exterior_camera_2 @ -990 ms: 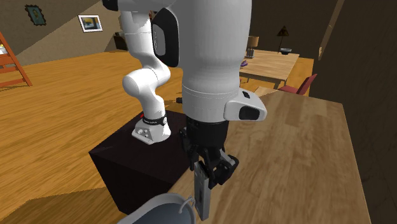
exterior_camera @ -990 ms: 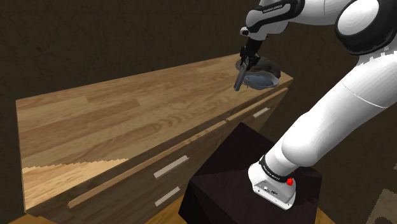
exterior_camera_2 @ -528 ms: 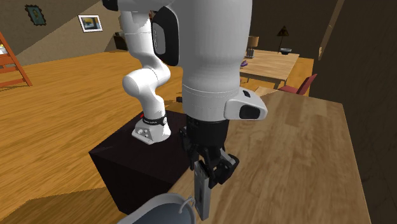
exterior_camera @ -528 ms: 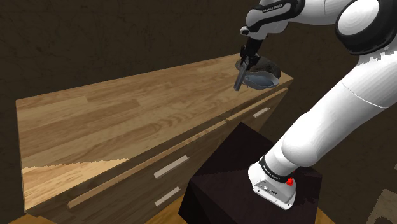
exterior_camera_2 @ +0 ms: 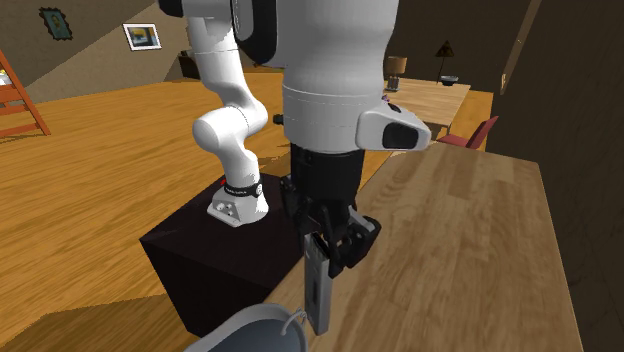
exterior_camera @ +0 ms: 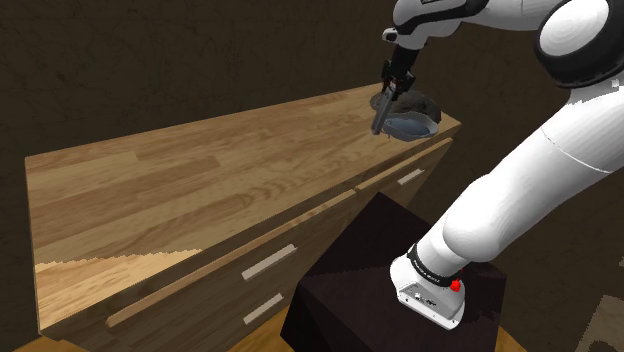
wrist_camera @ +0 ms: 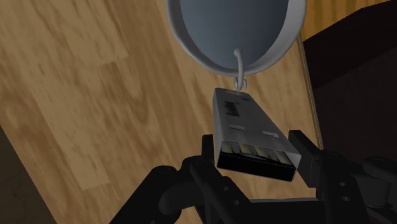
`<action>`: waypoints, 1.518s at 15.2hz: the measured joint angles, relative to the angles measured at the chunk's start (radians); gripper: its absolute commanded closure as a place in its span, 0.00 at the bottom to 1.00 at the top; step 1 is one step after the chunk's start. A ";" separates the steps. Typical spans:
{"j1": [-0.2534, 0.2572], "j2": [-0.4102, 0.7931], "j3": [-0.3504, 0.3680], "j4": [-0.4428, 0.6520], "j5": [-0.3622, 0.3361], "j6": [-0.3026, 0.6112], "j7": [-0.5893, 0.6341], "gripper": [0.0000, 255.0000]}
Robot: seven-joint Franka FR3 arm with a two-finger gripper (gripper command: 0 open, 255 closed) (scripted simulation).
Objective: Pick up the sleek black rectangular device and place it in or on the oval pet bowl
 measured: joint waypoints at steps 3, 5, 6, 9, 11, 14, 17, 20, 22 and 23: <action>0.002 -0.009 0.004 0.031 -0.004 -0.039 0.005 1.00; 0.002 -0.016 0.005 0.050 -0.007 -0.064 0.004 1.00; 0.003 -0.018 0.006 0.064 -0.007 -0.079 0.004 1.00; 0.005 -0.019 0.009 0.101 -0.007 -0.118 0.005 1.00; 0.005 -0.018 0.009 0.130 -0.005 -0.146 0.002 1.00; 0.006 -0.021 0.011 0.169 -0.006 -0.187 0.002 1.00; 0.007 -0.016 0.011 0.211 -0.002 -0.225 -0.002 1.00; 0.007 -0.007 0.011 0.262 0.003 -0.268 -0.007 1.00; 0.007 -0.004 0.010 0.293 0.005 -0.297 -0.012 1.00; 0.007 -0.002 0.010 0.309 0.006 -0.310 -0.013 1.00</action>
